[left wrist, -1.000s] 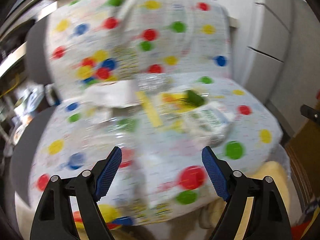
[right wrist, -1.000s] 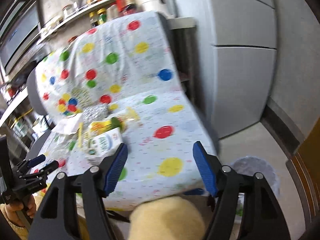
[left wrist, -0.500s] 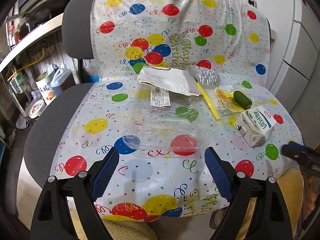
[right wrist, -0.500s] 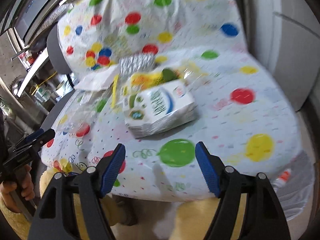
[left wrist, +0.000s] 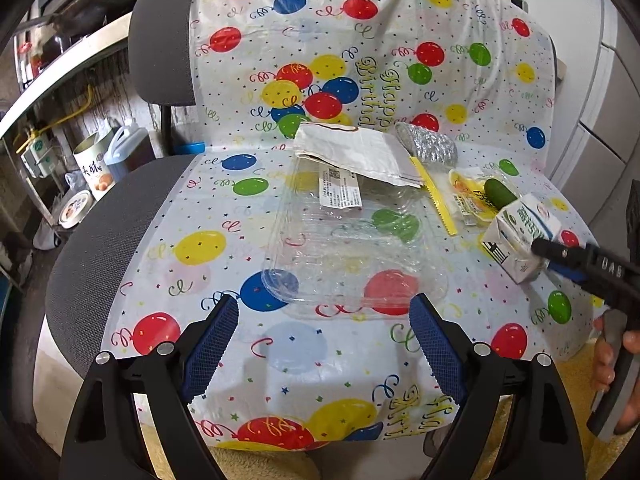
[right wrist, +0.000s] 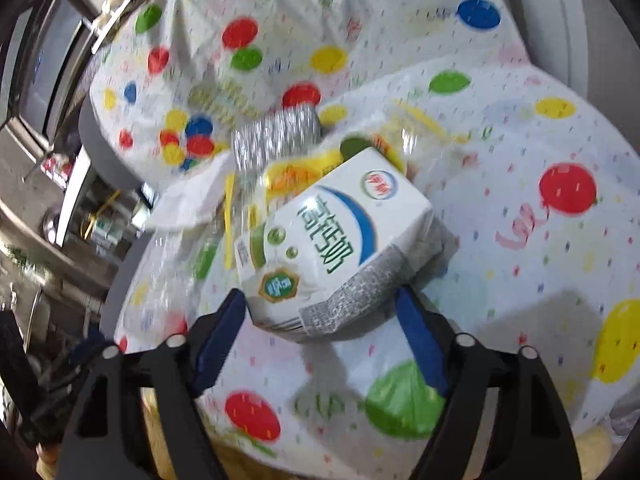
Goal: Collect trash
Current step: 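Grasp and lift the white milk carton with the right tool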
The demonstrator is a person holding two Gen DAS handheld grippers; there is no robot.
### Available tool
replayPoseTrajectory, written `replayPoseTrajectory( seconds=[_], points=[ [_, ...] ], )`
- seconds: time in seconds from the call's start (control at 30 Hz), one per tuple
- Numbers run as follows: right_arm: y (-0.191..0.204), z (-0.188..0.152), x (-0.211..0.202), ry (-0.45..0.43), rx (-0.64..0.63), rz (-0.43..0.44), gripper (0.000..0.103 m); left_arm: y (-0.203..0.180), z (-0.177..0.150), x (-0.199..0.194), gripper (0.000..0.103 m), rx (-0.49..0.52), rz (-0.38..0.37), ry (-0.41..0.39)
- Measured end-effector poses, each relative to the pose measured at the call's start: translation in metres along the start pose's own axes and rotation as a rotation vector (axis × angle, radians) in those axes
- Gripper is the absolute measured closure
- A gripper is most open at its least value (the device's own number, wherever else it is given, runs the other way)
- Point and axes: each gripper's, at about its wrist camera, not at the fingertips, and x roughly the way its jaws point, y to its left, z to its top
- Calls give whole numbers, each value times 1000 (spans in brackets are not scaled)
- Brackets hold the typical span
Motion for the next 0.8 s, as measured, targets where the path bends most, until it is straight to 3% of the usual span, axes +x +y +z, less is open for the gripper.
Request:
replayPoseTrajectory(
  seconds=[0.13,0.27,0.4,0.47,0.53,0.7,0.8],
  points=[
    [-1,20,-4,-71,36,22,55,-1,4,2,16,6,-3,-2],
    [0,39,3,-77,84,33,56,-4,6,5,16,9,-7,1],
    [-3,50,21,-34,159,-17,56,-6,6,7,16,14,-8,6],
    [-3,51,21,-33,175,-47,64,-6,7,7,16,16,-5,7],
    [-3,48,15,-34,177,-34,79,-5,7,7,16,17,-2,6],
    [14,41,-38,-118,14,-57,81,-5,9,7,16,27,8,0],
    [21,34,-74,-208,-124,-152,81,-14,11,7,16,42,1,-3]
  ],
)
